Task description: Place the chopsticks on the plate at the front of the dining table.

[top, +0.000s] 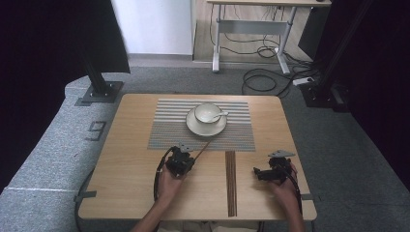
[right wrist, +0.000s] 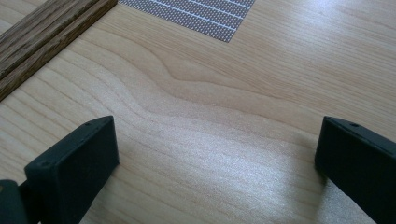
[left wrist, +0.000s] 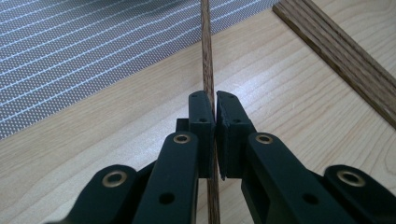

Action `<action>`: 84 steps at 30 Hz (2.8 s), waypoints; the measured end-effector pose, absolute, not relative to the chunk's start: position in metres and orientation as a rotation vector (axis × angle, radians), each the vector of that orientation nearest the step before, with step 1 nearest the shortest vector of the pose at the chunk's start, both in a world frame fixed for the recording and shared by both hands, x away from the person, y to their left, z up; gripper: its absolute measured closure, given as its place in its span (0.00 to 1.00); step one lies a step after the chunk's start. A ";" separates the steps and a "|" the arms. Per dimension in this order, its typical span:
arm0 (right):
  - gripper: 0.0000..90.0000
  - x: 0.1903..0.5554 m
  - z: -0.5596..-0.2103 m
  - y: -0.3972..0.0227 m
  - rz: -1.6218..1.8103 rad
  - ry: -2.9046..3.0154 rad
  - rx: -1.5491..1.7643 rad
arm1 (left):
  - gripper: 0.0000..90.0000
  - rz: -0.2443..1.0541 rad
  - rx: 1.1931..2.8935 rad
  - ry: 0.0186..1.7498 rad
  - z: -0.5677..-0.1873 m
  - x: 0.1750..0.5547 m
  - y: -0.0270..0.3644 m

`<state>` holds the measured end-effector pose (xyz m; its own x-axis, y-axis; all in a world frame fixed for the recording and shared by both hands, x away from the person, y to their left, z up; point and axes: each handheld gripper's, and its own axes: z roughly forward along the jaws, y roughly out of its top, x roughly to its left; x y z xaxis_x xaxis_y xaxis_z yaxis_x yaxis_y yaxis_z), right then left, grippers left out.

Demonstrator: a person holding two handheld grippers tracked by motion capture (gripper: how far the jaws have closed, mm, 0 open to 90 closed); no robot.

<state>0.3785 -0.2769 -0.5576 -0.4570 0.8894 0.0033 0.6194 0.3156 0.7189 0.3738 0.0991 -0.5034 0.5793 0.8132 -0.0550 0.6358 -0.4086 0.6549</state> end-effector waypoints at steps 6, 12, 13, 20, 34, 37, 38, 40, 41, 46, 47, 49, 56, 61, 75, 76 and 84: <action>0.00 0.378 -0.558 -0.277 0.933 2.193 1.342 | 0.95 0.370 2.170 1.153 -0.500 0.377 0.100; 0.00 0.378 -0.558 -0.277 0.933 2.193 1.343 | 0.95 0.393 2.167 1.161 -0.495 0.383 0.101; 0.00 0.378 -0.558 -0.277 0.933 2.193 1.343 | 0.95 0.396 2.166 1.161 -0.494 0.384 0.101; 0.00 0.378 -0.558 -0.277 0.933 2.193 1.343 | 0.95 0.402 2.163 1.167 -0.491 0.388 0.102; 0.00 0.378 -0.558 -0.277 0.933 2.193 1.343 | 0.95 0.401 2.159 1.198 -0.493 0.394 0.109; 0.00 0.378 -0.558 -0.277 0.932 2.193 1.343 | 0.95 0.406 2.149 1.208 -0.492 0.396 0.111; 0.00 0.378 -0.558 -0.277 0.932 2.193 1.343 | 0.95 0.408 2.145 1.213 -0.492 0.396 0.113; 0.00 0.378 -0.558 -0.277 0.933 2.193 1.343 | 0.95 0.410 2.144 1.216 -0.491 0.397 0.114; 0.00 0.378 -0.558 -0.277 0.932 2.193 1.343 | 0.95 0.413 2.145 1.218 -0.492 0.398 0.114; 0.00 0.378 -0.558 -0.277 0.932 2.193 1.343 | 0.95 0.421 2.142 1.235 -0.492 0.403 0.119; 0.00 0.378 -0.558 -0.277 0.932 2.193 1.343 | 0.95 0.421 2.142 1.235 -0.492 0.403 0.119; 0.00 0.378 -0.558 -0.277 0.932 2.193 1.343 | 0.95 0.420 2.137 1.242 -0.492 0.404 0.120; 0.00 0.378 -0.558 -0.277 0.932 2.194 1.342 | 0.95 0.419 2.125 1.264 -0.492 0.408 0.125; 0.00 0.378 -0.558 -0.277 0.933 2.194 1.342 | 0.95 0.426 2.114 1.283 -0.491 0.412 0.130; 0.00 0.378 -0.558 -0.276 0.931 2.189 1.346 | 0.95 0.432 2.086 1.326 -0.491 0.422 0.135; 0.00 0.378 -0.558 -0.276 0.931 2.189 1.347 | 0.95 0.434 2.085 1.329 -0.492 0.423 0.135; 0.00 0.378 -0.558 -0.275 0.930 2.184 1.353 | 0.95 0.439 2.076 1.349 -0.493 0.427 0.136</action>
